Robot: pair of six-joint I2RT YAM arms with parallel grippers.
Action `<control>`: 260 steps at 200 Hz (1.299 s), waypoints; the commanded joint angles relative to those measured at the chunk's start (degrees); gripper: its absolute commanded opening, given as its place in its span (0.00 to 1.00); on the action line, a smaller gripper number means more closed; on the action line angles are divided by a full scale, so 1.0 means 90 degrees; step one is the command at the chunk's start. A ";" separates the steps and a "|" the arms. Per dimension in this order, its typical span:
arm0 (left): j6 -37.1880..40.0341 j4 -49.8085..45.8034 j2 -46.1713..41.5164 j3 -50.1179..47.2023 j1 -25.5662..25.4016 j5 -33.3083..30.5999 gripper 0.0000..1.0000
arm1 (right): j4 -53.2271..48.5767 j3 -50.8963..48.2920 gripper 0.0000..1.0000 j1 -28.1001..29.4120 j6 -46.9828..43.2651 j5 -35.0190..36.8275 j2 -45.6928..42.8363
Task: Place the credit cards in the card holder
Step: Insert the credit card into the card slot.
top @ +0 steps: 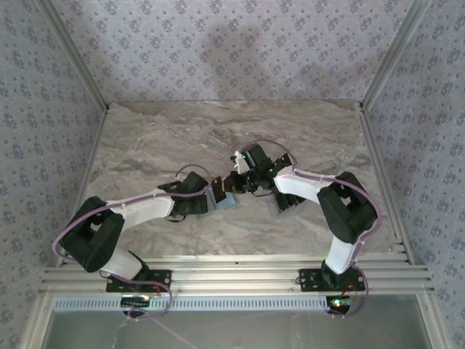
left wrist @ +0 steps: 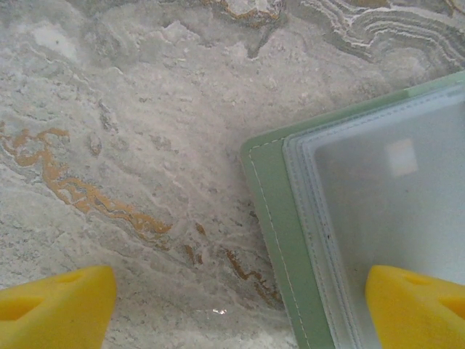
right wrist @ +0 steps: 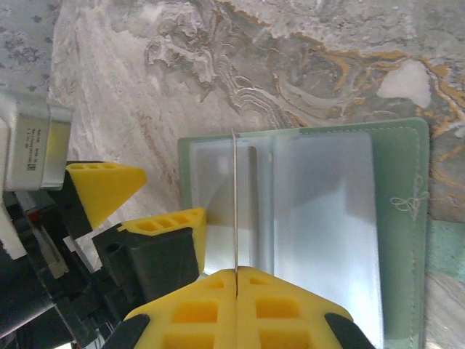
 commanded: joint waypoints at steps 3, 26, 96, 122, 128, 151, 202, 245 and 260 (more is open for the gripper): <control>-0.0007 -0.0442 -0.0036 -0.0191 -0.0033 -0.0141 0.89 | 0.0234 -0.0065 0.00 -0.0051 -0.0195 -0.0339 0.0141; 0.0002 -0.0429 -0.0022 -0.0195 -0.0033 -0.0138 0.89 | 0.0355 -0.0097 0.00 -0.0065 -0.0201 -0.0422 0.0262; 0.0029 -0.0395 -0.0009 -0.0233 -0.0039 -0.0125 0.89 | 0.0612 -0.0262 0.00 -0.0070 -0.0230 -0.0512 0.0585; 0.0044 -0.0367 -0.0009 -0.0243 -0.0033 -0.0117 0.88 | 0.0658 -0.0290 0.00 -0.0087 -0.0284 -0.0541 0.0681; 0.0048 -0.0373 -0.0006 -0.0236 -0.0032 -0.0117 0.89 | 0.0667 -0.0292 0.00 -0.0087 -0.0302 -0.0540 0.0704; 0.0059 -0.0364 -0.0003 -0.0234 -0.0022 -0.0113 0.88 | 0.0693 -0.0338 0.00 -0.0117 -0.0357 -0.0541 0.0775; 0.0100 -0.0359 0.0003 -0.0242 -0.0029 -0.0098 0.88 | 0.0768 -0.0414 0.00 -0.0201 -0.0397 -0.0541 0.0839; 0.0121 -0.0363 0.0000 -0.0238 -0.0013 -0.0099 0.88 | 0.0761 -0.0341 0.00 -0.0235 -0.0448 -0.0570 0.0971; 0.0122 -0.0364 0.0005 -0.0243 -0.0015 -0.0089 0.88 | 0.0760 -0.0317 0.00 -0.0233 -0.0466 -0.0566 0.1015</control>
